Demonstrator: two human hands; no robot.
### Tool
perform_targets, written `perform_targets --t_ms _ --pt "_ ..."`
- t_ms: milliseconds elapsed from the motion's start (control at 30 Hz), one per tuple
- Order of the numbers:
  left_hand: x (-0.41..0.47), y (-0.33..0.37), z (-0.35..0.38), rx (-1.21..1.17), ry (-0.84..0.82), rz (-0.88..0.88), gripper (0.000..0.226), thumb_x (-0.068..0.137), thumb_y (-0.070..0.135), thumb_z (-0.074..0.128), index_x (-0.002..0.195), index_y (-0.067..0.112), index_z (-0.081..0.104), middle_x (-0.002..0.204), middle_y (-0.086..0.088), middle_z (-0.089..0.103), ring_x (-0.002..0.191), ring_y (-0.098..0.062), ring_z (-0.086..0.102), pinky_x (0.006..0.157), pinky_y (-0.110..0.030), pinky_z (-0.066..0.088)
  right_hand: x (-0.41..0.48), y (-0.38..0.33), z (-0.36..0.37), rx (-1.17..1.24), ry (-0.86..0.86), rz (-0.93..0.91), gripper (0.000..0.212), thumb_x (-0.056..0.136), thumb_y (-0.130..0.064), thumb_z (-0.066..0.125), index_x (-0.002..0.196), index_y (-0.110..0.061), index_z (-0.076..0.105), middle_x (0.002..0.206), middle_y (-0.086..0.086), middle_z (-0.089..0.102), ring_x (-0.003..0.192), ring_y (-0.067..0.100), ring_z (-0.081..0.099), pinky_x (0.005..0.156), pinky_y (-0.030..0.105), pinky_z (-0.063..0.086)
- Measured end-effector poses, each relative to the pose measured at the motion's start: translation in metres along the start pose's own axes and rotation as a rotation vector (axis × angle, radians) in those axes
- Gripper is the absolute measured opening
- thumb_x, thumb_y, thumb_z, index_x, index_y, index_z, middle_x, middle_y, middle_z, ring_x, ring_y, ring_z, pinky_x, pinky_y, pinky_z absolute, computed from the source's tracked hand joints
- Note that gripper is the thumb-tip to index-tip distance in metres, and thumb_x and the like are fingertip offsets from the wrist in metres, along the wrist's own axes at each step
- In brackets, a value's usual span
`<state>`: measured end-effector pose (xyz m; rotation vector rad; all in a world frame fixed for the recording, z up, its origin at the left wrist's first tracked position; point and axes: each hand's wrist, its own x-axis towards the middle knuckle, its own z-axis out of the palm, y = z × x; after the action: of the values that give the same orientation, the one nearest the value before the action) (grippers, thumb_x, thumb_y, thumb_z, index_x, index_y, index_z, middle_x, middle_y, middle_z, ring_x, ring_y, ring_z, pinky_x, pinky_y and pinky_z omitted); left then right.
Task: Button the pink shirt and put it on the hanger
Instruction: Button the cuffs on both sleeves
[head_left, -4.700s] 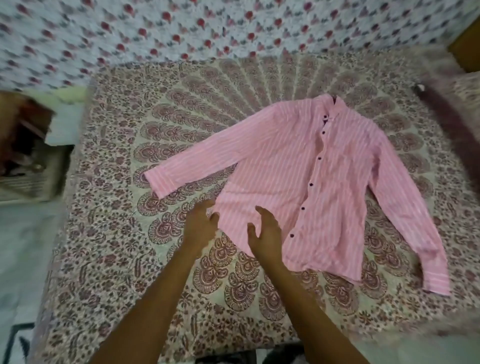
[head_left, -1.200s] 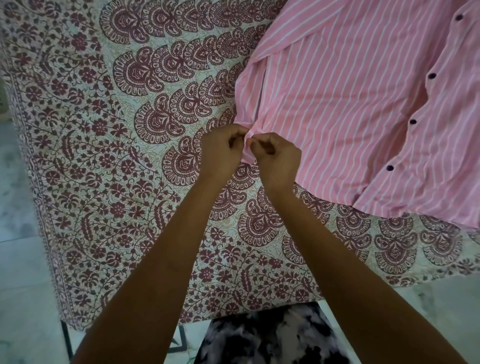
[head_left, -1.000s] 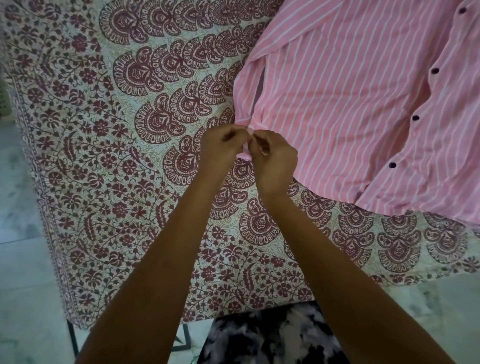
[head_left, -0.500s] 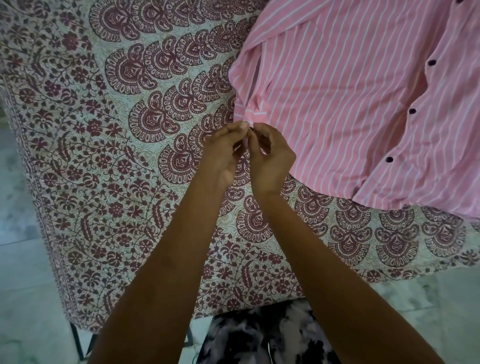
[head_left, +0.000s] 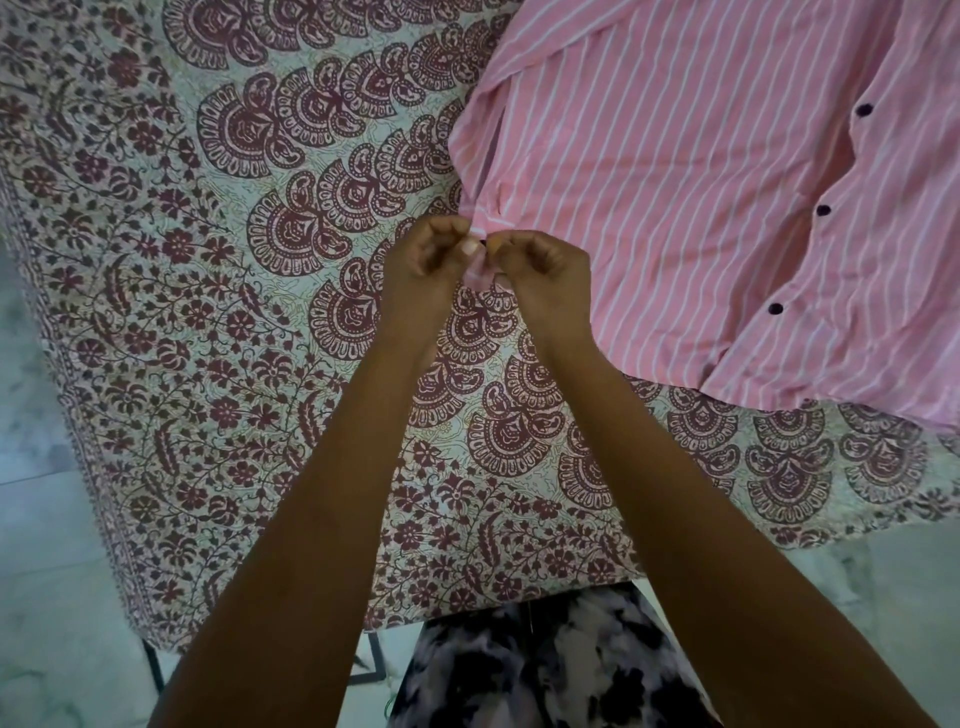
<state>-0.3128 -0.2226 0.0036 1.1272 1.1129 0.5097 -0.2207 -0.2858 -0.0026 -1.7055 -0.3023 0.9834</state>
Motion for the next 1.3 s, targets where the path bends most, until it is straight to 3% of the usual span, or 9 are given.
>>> perform_targets --t_ms 100,267,400,567,767,900,1067,1200,1300 --pt "0.004 0.003 -0.007 0.083 -0.116 0.038 0.024 0.084 -0.005 0.055 0.085 0.019 0.057 0.080 0.004 0.063 0.075 -0.003 0.060 0.071 -0.019 0.050 0.008 -0.007 -0.013 0.097 -0.144 0.122 0.014 0.084 0.007 0.055 0.082 -0.002 0.065 0.053 -0.005 0.067 0.054 0.007 0.064 0.055 0.017 0.051" --pt "0.007 0.007 -0.009 0.135 -0.160 0.041 0.025 0.083 -0.006 0.057 0.083 0.019 0.058 0.075 0.010 0.064 0.072 0.000 0.060 0.066 -0.017 0.050 0.016 -0.010 -0.022 0.072 -0.247 0.142 0.018 0.086 0.004 0.055 0.077 -0.010 0.063 0.052 -0.006 0.066 0.052 0.004 0.062 0.054 0.016 0.052" --pt "0.007 0.007 -0.003 0.182 -0.060 -0.005 0.021 0.081 -0.002 0.061 0.081 0.019 0.061 0.076 0.001 0.064 0.070 -0.005 0.059 0.067 -0.019 0.049 0.019 -0.008 -0.016 0.061 -0.206 0.156 0.017 0.084 0.003 0.058 0.073 -0.010 0.063 0.054 -0.002 0.063 0.050 0.010 0.060 0.052 0.021 0.052" --pt "0.004 0.000 0.009 0.094 0.211 -0.173 0.017 0.081 0.004 0.064 0.071 0.017 0.062 0.067 0.002 0.065 0.058 -0.008 0.061 0.062 -0.024 0.051 0.012 0.006 0.000 -0.206 -0.074 -0.023 0.012 0.080 -0.015 0.067 0.069 -0.020 0.065 0.068 0.005 0.068 0.069 0.027 0.068 0.068 0.045 0.058" --pt "0.002 0.004 0.017 -0.365 0.306 -0.364 0.018 0.082 -0.004 0.061 0.075 0.012 0.058 0.080 -0.007 0.063 0.069 -0.014 0.061 0.054 -0.021 0.053 0.005 0.012 0.009 -0.211 0.043 -0.029 0.010 0.084 -0.005 0.057 0.080 -0.009 0.066 0.069 0.003 0.064 0.063 0.012 0.061 0.065 0.025 0.051" --pt "0.006 0.006 0.021 -0.396 0.313 -0.339 0.020 0.080 -0.009 0.059 0.073 0.009 0.059 0.075 -0.007 0.064 0.066 -0.015 0.061 0.056 -0.022 0.052 -0.004 0.013 0.013 -0.175 0.079 -0.059 0.012 0.086 -0.004 0.056 0.092 -0.004 0.066 0.079 0.000 0.064 0.060 -0.008 0.055 0.061 0.007 0.043" --pt "0.005 0.005 0.018 -0.315 0.252 -0.259 0.021 0.083 -0.006 0.057 0.075 0.013 0.058 0.076 -0.004 0.063 0.069 -0.013 0.059 0.060 -0.021 0.051 -0.018 0.011 0.014 -0.100 0.141 -0.161 0.019 0.081 -0.007 0.064 0.100 -0.006 0.064 0.096 0.008 0.065 0.076 0.014 0.065 0.072 0.022 0.054" --pt "0.000 0.002 0.017 -0.261 0.139 -0.238 0.019 0.089 -0.002 0.050 0.082 0.013 0.058 0.095 -0.010 0.064 0.083 -0.018 0.062 0.072 -0.027 0.054 -0.012 0.012 0.012 -0.058 0.153 -0.100 0.019 0.084 -0.007 0.062 0.102 -0.004 0.066 0.093 0.004 0.068 0.073 0.008 0.065 0.072 0.021 0.054" --pt "0.001 0.001 0.016 -0.246 0.090 -0.221 0.025 0.089 -0.007 0.044 0.088 0.013 0.059 0.091 -0.008 0.065 0.082 -0.017 0.064 0.076 -0.028 0.055 -0.006 0.014 0.011 -0.047 0.038 -0.048 0.023 0.085 -0.011 0.060 0.106 -0.007 0.065 0.095 0.004 0.068 0.080 0.011 0.066 0.076 0.026 0.055"
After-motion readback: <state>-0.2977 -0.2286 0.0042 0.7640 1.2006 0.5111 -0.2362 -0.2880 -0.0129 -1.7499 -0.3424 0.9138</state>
